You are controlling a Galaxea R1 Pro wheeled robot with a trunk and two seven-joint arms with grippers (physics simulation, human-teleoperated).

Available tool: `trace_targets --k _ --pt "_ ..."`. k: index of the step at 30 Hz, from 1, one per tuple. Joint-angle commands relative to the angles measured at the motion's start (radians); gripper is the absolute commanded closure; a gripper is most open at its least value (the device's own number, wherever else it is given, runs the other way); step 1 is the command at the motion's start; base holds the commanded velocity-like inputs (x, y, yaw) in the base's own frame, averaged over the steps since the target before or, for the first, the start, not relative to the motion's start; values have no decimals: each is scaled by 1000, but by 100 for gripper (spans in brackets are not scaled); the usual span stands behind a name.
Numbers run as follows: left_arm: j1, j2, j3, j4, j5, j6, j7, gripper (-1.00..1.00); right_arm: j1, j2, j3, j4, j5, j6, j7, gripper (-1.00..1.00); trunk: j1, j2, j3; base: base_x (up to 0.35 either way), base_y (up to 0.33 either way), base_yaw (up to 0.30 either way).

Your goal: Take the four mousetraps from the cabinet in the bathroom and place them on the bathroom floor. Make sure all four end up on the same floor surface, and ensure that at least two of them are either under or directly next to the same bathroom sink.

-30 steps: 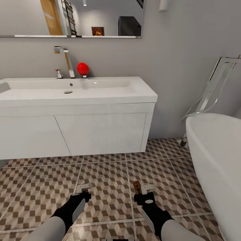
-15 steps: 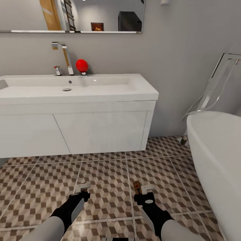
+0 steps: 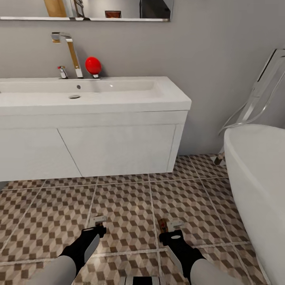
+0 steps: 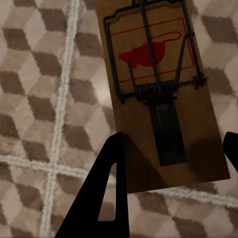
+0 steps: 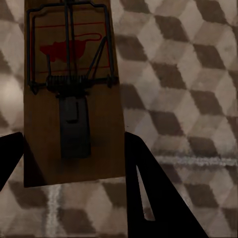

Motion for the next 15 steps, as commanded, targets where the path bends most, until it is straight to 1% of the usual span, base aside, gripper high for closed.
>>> trace_targets --k 1,6,8,13,15 --pt "0 1 -9 -2 9 4 10 100 -1 0 5 -4 2 35 -10 100 0 -1 -5 0 0 0" --pt "0 1 -9 -2 9 3 10 100 0 0 4 -5 -4 98 -14 100 2 -2 -24 0 0 0" --pt "0 1 -9 -3 9 3 10 100 0 0 4 -5 -5 111 -15 100 3 -2 -32 0 0 0" --pt "0 1 -9 -3 9 3 10 100 0 0 4 -7 -8 113 -14 100 6 -3 -51 0 0 0" --pt "0 1 -9 -3 9 3 10 100 0 0 3 -9 -9 112 -12 100 6 -3 -51 0 0 0"
